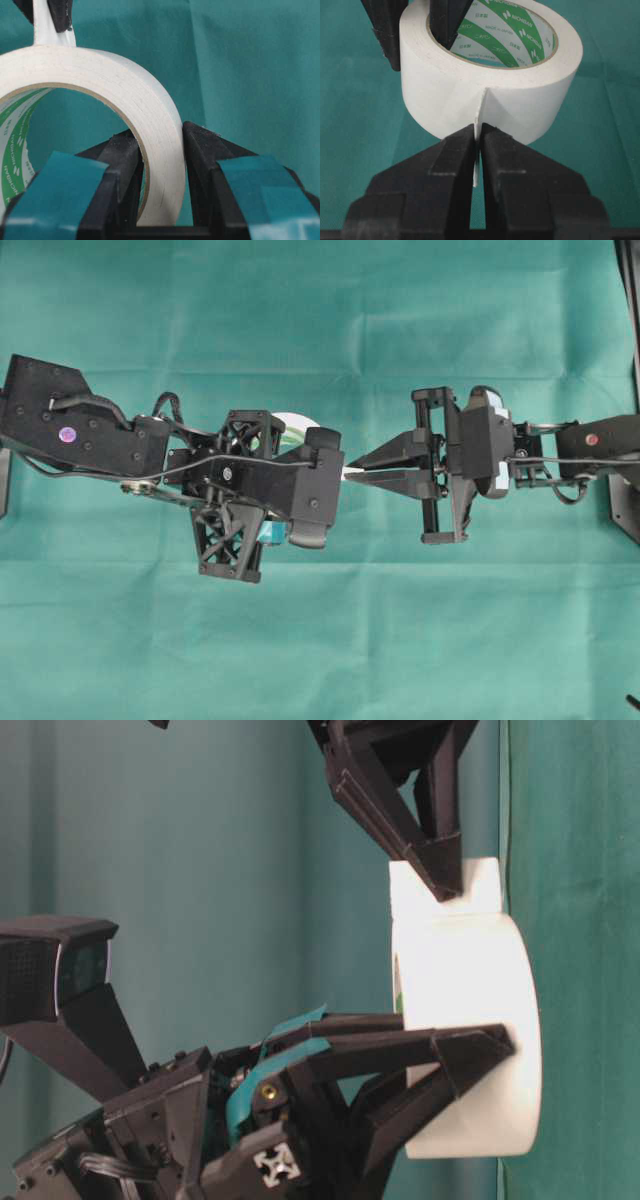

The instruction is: Peel off the duct tape with your right arm.

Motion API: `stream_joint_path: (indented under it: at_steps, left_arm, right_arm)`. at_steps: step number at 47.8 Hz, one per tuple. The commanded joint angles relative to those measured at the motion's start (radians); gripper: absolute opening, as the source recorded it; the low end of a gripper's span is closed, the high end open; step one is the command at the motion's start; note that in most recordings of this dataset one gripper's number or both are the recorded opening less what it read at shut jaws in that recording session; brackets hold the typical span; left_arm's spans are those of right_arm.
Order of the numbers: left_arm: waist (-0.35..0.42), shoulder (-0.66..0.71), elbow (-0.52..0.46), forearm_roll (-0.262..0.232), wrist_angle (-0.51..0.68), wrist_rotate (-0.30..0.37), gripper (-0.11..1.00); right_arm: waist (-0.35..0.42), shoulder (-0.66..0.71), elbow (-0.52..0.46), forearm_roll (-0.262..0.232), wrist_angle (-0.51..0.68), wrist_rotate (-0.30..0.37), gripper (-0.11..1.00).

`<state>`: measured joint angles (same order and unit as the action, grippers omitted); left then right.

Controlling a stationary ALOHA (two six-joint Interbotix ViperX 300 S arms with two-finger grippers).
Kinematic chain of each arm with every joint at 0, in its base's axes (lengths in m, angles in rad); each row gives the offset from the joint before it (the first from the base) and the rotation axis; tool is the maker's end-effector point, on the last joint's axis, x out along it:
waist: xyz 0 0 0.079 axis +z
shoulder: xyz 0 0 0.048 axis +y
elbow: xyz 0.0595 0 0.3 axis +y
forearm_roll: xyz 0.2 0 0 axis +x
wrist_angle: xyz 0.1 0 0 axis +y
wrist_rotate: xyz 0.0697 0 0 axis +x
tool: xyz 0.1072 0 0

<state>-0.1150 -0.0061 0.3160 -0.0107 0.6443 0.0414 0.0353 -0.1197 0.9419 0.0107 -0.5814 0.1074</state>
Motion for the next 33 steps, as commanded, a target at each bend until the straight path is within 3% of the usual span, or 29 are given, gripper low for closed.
stream_joint_path:
  at_steps: [1, 10, 33]
  left_arm:
    - [-0.002, -0.031, -0.018, 0.003, -0.012, 0.005, 0.21]
    - [-0.012, -0.031, -0.021, 0.003, -0.012, 0.003, 0.21]
    - [-0.086, -0.031, -0.015, 0.003, -0.038, 0.029, 0.21]
  right_arm:
    - [0.002, -0.011, -0.023, 0.017, -0.012, 0.002, -0.09]
    - [-0.005, -0.011, -0.020, 0.060, -0.011, -0.003, -0.09]
    - [-0.040, 0.000, -0.020, 0.072, -0.011, -0.006, -0.09]
